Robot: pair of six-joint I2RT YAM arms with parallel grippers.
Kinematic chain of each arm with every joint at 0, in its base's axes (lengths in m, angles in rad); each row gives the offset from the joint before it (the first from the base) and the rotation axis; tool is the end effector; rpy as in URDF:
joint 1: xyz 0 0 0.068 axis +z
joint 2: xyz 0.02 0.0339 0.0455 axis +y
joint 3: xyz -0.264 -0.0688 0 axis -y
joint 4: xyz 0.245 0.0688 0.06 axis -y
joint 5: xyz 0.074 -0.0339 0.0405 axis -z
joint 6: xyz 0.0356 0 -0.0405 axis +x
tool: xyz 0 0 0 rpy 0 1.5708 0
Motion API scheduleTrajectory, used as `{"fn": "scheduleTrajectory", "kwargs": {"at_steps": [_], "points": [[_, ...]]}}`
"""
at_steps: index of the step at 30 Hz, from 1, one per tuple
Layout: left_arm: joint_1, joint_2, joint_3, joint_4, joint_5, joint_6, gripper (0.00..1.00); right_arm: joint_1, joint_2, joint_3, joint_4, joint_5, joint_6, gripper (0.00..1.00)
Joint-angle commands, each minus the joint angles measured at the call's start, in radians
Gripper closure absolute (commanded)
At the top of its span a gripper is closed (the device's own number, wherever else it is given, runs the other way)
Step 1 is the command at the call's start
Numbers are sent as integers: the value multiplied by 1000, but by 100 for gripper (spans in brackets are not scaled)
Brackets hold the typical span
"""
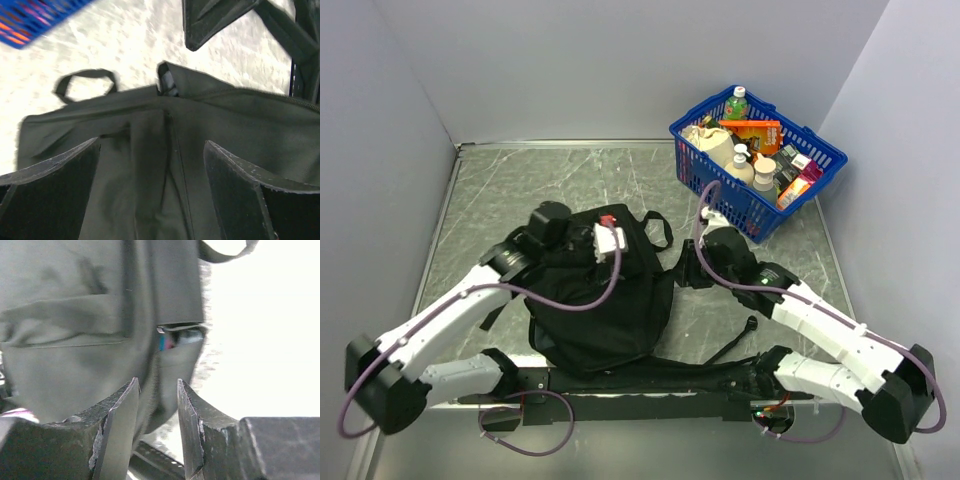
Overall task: Pack the student bag
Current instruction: Adjust the student bag at the center of the board.
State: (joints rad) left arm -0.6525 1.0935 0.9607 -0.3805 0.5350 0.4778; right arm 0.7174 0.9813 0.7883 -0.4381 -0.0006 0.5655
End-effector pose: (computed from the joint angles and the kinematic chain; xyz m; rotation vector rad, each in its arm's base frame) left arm 0.1802 -0.1605 0.3236 1.3720 1.5520 -0.6627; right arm 0.1610 0.1405 0.2802 -0.1745 2.2891 0.6981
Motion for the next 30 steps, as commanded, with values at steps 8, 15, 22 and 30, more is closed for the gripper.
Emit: {"fn": "scheduleTrajectory", "kwargs": {"at_steps": [8, 15, 22, 30], "points": [[-44, 333, 131, 156, 28, 225, 14, -29, 241, -5, 91, -33, -108, 59], [-10, 499, 251, -18, 101, 424, 12, -93, 349, -53, 231, -171, -78, 80], [-27, 542, 231, -159, 120, 672, 16, -134, 148, -168, 253, -130, -42, 100], [-41, 603, 233, -57, 79, 696, 32, -138, -13, -297, 263, -182, -3, 100]]}}
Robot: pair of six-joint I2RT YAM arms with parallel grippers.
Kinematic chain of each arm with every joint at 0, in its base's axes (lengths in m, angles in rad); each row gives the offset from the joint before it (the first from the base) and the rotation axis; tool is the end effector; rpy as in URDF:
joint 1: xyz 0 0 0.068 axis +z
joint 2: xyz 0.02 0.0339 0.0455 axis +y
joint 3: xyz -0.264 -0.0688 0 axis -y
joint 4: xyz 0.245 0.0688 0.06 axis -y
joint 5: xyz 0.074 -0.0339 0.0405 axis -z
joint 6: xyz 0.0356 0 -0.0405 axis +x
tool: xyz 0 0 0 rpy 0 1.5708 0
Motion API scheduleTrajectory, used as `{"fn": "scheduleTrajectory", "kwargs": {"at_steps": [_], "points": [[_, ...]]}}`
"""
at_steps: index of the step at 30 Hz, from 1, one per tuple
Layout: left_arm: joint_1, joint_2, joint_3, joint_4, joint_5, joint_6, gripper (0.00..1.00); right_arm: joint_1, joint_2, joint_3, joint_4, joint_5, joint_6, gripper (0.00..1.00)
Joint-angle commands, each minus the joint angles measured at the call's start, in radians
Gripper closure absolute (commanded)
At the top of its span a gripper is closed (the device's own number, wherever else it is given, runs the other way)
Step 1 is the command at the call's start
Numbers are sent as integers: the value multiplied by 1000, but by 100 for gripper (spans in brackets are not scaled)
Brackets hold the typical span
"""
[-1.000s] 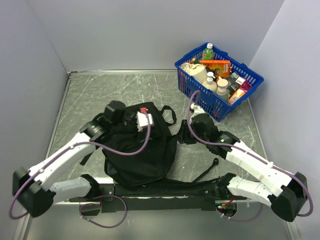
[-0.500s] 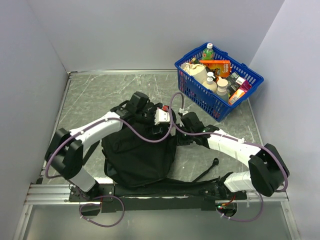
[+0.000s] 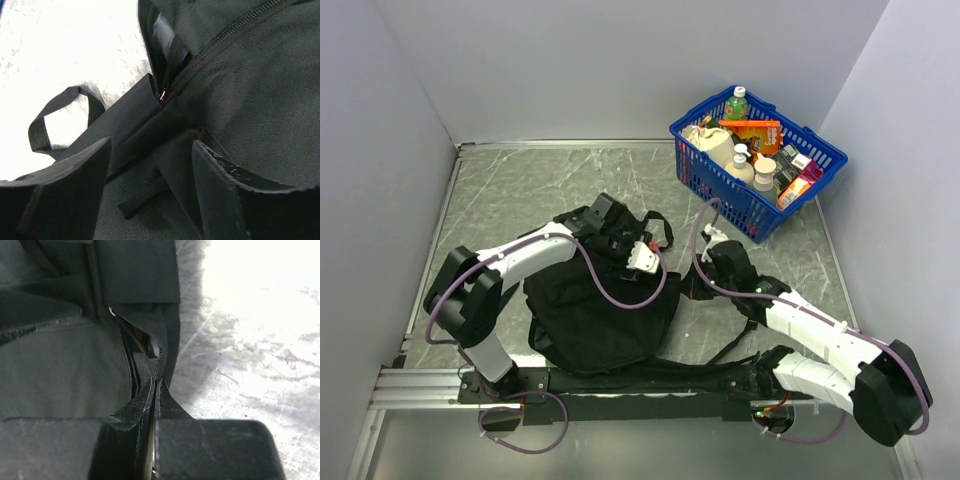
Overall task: Pack the student bag
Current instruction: Adjust the student bag at the center of the board.
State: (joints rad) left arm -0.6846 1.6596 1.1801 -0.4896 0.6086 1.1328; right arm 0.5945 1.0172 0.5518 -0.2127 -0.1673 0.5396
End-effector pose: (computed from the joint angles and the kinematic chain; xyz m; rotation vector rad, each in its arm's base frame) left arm 0.2559 -0.2351 0.2316 2.0134 1.2763 -0.5629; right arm 0.1723 0.1237 0.2133 -0.1594 2.3563 0.7735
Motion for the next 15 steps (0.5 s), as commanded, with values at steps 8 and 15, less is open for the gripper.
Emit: {"fn": "scheduleTrajectory", "kwargs": {"at_steps": [8, 15], "points": [[-44, 106, 53, 115, 23, 16, 53, -16, -112, -107, -20, -40, 11, 100], [-33, 111, 84, 160, 16, -67, 99, -15, -115, -96, -128, 43, 11, 100]]}}
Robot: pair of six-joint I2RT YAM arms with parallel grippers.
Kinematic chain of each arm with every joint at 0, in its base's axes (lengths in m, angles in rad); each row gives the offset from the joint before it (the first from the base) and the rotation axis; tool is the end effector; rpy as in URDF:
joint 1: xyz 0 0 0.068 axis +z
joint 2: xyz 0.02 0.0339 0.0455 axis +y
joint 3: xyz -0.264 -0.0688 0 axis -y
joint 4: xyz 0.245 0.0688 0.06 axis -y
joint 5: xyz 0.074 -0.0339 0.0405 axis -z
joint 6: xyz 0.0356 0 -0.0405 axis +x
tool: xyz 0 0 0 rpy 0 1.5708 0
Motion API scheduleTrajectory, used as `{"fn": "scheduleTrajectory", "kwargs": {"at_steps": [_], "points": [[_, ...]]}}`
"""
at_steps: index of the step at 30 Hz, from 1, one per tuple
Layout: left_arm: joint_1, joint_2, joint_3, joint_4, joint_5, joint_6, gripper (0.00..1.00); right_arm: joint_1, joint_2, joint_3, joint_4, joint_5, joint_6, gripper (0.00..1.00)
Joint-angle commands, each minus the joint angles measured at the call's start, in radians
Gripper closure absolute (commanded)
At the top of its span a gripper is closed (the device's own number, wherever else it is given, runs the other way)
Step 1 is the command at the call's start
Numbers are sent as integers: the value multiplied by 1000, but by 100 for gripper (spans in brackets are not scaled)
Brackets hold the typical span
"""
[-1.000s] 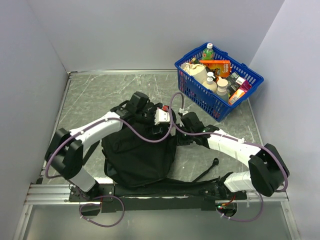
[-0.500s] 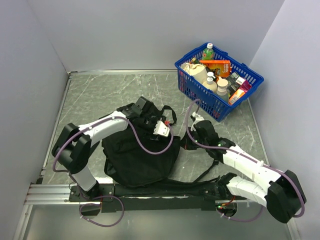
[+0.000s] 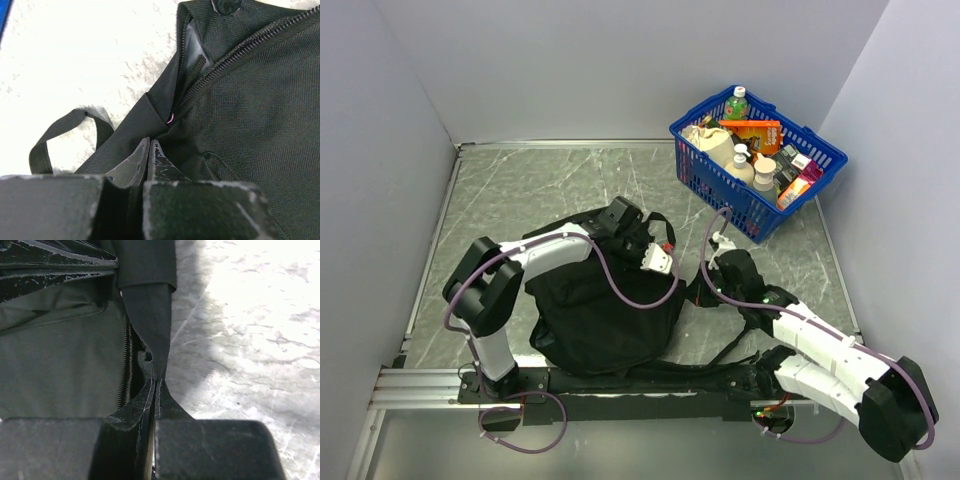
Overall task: Pack the student bag
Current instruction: Adjust the student bag at the center of the board.
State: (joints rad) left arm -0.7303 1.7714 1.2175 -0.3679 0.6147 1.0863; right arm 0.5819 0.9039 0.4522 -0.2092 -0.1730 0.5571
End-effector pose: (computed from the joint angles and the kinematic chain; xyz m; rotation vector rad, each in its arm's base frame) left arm 0.2655 -0.2653 0.2122 1.9989 1.2424 -0.5917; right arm 0.1549 0.1092 0.2010 -0.1285 2.3429 0.7896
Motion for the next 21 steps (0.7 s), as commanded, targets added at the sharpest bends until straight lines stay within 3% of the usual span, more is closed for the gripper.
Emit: {"fn": "scheduleTrajectory", "kwargs": {"at_steps": [1, 7, 9, 11, 14, 21], "points": [[14, -12, 53, 21, 16, -19, 99, -2, 3, 11, -137, 70, -13, 100], [25, -101, 45, -66, 28, -31, 99, -4, 104, 138, -224, 119, -51, 100], [28, -119, 40, -69, 26, -46, 99, -2, 93, 172, -269, 199, -63, 94], [29, -141, 40, -71, 31, -57, 99, -4, 44, 198, -268, 233, -97, 74], [38, -167, 31, -34, 40, -100, 99, -5, -45, 212, -187, 199, -144, 59], [55, -208, 5, 26, 51, -178, 99, 1, -82, 186, 0, 58, -66, 61]]}}
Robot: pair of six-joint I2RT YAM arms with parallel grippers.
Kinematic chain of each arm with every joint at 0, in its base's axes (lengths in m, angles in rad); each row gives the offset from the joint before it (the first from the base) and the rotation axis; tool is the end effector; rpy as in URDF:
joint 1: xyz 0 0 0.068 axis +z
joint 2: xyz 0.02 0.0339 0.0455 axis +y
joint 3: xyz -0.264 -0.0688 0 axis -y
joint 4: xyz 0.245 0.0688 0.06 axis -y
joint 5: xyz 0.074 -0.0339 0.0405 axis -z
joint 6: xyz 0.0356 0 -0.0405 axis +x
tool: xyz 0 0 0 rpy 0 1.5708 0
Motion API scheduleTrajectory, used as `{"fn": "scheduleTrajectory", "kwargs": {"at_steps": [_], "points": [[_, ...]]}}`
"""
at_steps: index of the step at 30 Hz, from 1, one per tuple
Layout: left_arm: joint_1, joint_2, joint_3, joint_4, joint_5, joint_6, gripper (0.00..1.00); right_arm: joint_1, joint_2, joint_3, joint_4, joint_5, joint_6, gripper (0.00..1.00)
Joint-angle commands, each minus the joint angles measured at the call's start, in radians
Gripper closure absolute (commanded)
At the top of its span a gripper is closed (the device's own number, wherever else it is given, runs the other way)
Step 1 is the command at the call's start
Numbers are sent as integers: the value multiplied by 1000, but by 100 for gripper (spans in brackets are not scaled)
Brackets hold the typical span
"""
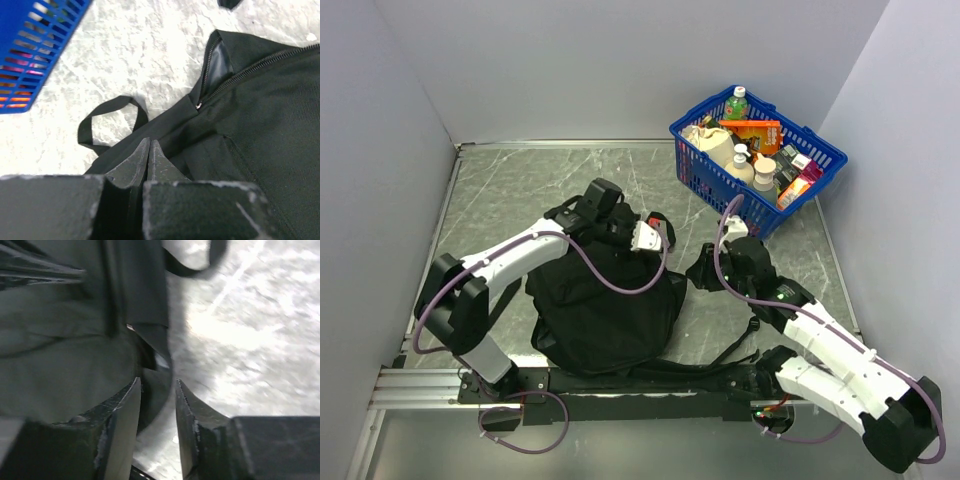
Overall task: Pack the student bag
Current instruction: Adjust the student bag at the center of the board.
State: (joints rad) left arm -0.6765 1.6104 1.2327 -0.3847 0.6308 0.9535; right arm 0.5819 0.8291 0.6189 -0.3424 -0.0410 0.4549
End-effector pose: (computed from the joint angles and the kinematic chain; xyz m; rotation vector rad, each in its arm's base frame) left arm 0.2634 -0.2384 0.2717 1.8127 1.2862 -0.5814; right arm 0.1555 0.1040 0.2582 -0.1643 2.1878 0.6458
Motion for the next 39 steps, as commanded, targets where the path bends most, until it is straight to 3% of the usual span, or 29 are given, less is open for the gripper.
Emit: {"fn": "scheduleTrajectory", "kwargs": {"at_steps": [1, 6, 9, 13, 16, 17, 20, 24, 25, 28, 32, 35, 39], "points": [[3, -53, -15, 44, 38, -47, 99, 1, -4, -1, 166, -133, 85, 61], [0, -63, -67, 55, 35, -22, 99, 3, 138, -59, 316, -233, 198, 59], [0, -61, -91, 52, 33, -18, 79, 21, 198, -90, 374, -229, 232, 55], [-6, -73, -90, -49, 67, 2, 28, 22, 251, -97, 370, -211, 245, 54], [-26, -83, -90, -98, 55, 33, 13, 22, 286, -97, 384, -211, 266, 54], [-38, -81, -102, -103, 44, 37, 12, 24, 297, -97, 390, -208, 277, 54], [-49, -79, -140, -51, -9, 38, 18, 22, 326, -119, 471, -206, 317, 54], [-51, -79, -171, 9, -77, 21, 39, 22, 327, -166, 583, -217, 381, 55], [-52, -81, -174, 16, -86, 13, 50, 22, 326, -176, 588, -211, 396, 55], [-54, -87, -188, 32, -124, 14, 70, 24, 306, -182, 576, -189, 404, 55], [-58, -98, -213, 55, -169, 18, 79, 21, 266, -188, 563, -174, 387, 55], [-61, -112, -217, 81, -189, 10, 97, 21, 229, -162, 468, -120, 325, 54], [-60, -141, -194, 99, -191, -15, 99, 21, 211, -110, 347, -40, 182, 54]]}}
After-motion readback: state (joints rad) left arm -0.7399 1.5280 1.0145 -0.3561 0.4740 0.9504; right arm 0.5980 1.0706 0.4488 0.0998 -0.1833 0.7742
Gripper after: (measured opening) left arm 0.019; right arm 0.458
